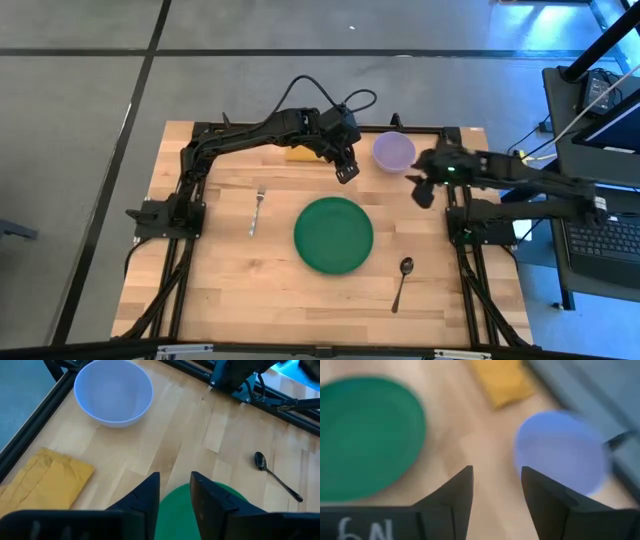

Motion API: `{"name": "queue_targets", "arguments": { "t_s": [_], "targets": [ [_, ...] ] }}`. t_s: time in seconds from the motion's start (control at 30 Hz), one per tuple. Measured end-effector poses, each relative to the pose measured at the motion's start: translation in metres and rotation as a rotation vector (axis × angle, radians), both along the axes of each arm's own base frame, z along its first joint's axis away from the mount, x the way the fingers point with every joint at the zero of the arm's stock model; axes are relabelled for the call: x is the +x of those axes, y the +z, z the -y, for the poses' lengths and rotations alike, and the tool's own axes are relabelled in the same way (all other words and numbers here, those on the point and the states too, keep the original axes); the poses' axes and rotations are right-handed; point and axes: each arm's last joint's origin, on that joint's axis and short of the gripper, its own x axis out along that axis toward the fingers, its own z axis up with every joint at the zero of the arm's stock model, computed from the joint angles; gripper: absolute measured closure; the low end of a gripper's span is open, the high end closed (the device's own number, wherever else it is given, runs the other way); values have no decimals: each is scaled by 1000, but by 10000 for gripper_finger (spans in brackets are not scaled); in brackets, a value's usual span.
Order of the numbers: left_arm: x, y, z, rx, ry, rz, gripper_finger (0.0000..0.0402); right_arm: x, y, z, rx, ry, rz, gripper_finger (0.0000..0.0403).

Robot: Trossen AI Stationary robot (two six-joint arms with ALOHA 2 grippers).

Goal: Set table place
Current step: Put the white bowl on the green plate

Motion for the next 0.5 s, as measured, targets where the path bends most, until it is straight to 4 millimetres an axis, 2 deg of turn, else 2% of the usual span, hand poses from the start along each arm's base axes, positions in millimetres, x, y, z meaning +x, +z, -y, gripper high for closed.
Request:
{"name": "queue_targets", "arguments": {
  "t_s": [0.1, 0.23, 0.5],
  "targets": [
    [0, 0, 0, 0, 0, 0, 295, 19, -15, 9, 76, 49, -88, 248],
    [0, 0, 0, 0, 0, 0, 290, 39, -30, 26, 81, 62, -148, 255],
    [0, 0, 0, 0, 0, 0, 292, 51, -52, 55, 183, 24, -192, 255]
  ]
}}
